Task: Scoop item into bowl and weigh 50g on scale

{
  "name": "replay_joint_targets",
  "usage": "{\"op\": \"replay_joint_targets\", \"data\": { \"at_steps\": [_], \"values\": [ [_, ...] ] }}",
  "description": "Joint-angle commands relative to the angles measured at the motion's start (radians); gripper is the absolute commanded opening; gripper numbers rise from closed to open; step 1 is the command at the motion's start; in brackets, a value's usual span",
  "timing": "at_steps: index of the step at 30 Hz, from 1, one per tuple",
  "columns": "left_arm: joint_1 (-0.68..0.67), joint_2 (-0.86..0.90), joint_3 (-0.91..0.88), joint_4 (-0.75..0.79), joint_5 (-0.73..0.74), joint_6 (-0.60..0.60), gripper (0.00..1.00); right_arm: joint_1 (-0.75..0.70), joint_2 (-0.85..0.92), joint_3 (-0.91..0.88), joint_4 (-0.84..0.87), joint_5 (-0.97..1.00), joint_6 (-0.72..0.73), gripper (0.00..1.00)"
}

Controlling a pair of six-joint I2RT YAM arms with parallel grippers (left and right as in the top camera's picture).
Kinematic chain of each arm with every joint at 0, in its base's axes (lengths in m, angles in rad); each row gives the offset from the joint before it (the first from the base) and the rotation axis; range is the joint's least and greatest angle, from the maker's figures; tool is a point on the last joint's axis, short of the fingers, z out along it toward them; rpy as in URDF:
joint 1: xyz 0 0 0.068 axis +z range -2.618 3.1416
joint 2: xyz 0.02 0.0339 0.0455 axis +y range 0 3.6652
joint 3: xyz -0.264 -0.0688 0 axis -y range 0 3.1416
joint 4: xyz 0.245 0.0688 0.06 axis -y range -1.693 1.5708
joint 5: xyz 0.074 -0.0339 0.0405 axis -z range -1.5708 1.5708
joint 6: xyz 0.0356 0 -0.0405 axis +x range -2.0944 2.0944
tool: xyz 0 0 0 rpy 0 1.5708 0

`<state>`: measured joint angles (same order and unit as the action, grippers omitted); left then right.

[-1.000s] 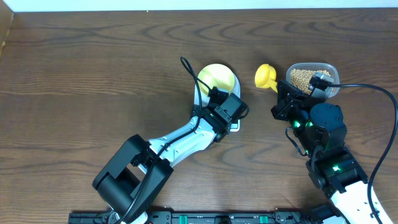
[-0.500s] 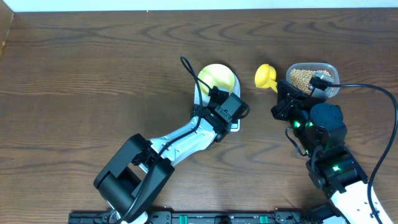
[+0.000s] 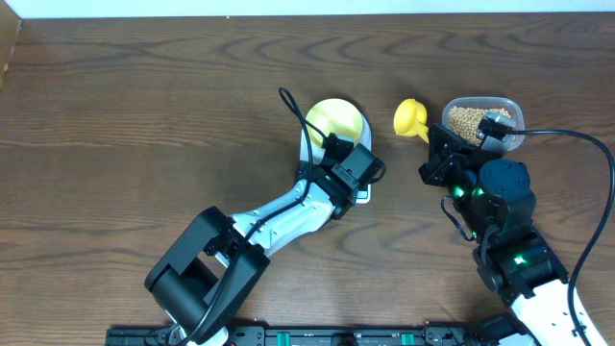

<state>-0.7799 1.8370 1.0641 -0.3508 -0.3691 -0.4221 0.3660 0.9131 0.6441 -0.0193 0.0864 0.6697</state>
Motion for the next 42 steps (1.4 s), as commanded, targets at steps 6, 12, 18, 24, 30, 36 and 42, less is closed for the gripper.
{"op": "replay_joint_targets", "data": {
  "at_steps": [6,12,18,24,30,36,42],
  "values": [
    [0.004,-0.022,-0.014,-0.034,-0.017,-0.001,0.84,-0.007,-0.012,0.017,0.0,0.016,0.002,0.01],
    [0.004,-0.066,-0.014,-0.041,-0.017,-0.001,0.84,-0.007,-0.012,0.017,0.0,0.016,0.002,0.01],
    [0.004,-0.112,-0.014,-0.048,-0.017,-0.002,0.84,-0.007,-0.012,0.017,0.0,0.016,0.002,0.01],
    [0.004,-0.126,-0.014,-0.056,-0.017,-0.002,0.84,-0.007,-0.012,0.017,0.0,0.016,0.002,0.01],
    [0.004,-0.126,-0.014,-0.06,-0.017,-0.002,0.84,-0.007,-0.012,0.017,0.0,0.017,0.002,0.01],
    [0.004,-0.126,-0.014,-0.061,-0.017,-0.002,0.84,-0.007,-0.012,0.017,0.0,0.017,-0.006,0.01],
    [0.004,-0.126,-0.014,-0.063,-0.017,-0.002,0.84,-0.007,-0.012,0.017,-0.001,0.016,-0.134,0.01]
  ]
}}
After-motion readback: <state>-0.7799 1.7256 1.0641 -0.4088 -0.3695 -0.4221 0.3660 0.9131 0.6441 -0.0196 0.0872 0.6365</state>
